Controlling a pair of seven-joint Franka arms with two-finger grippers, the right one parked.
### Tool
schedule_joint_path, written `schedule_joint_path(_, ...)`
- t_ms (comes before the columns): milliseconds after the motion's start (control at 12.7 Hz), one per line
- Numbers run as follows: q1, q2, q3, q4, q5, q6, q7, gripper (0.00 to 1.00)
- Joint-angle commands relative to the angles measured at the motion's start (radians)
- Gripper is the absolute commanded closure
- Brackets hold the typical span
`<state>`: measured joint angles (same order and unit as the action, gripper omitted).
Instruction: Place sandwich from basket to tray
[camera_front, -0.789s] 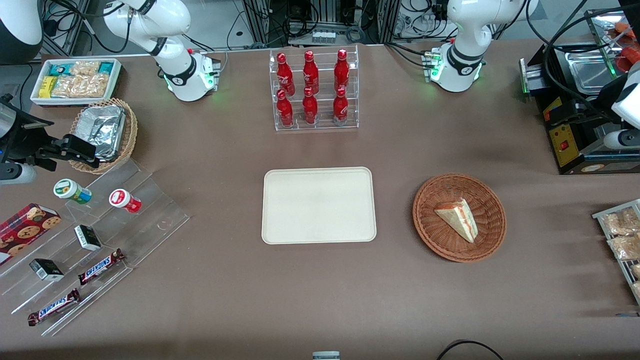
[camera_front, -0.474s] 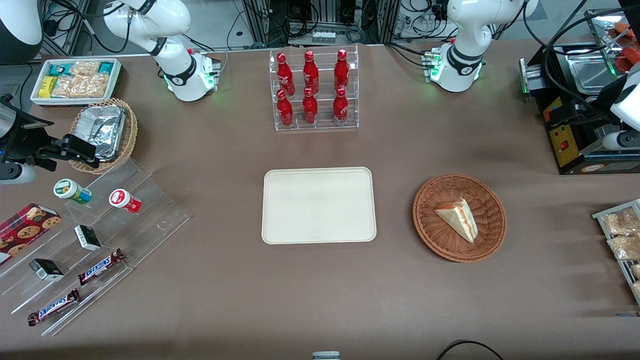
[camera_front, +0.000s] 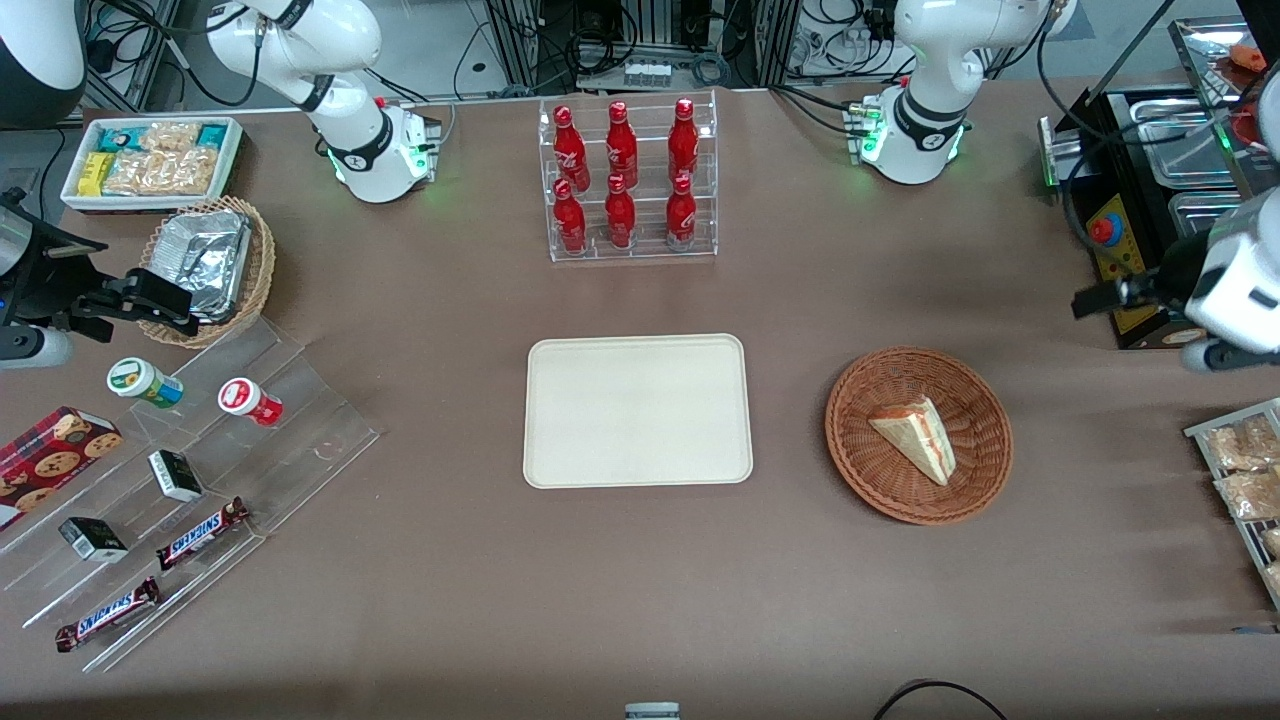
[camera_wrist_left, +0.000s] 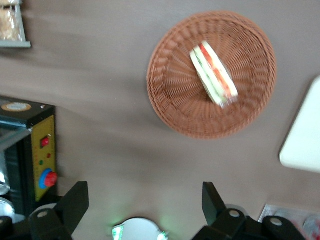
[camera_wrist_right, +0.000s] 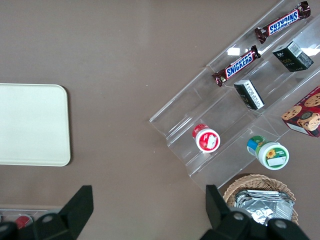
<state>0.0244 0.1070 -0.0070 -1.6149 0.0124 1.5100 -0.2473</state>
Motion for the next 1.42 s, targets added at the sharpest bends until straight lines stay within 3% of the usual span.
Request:
schedule_joint_path(0, -0.015, -0.012, 0.002, -0.12, 0.02, 0.144, -0.233, 0.0)
schedule_joint_path(316, -0.075, 0.011, 0.001, -0.296, 0.017, 0.419, -0.537, 0.0)
schedule_joint_path(711, -0.149, 0.134, -0.004, -0.347, 0.018, 0.663, -0.765, 0.0)
schedule_joint_path(1342, -0.181, 0.171, -0.004, -0.43, 0.018, 0.817, -0.836, 0.0)
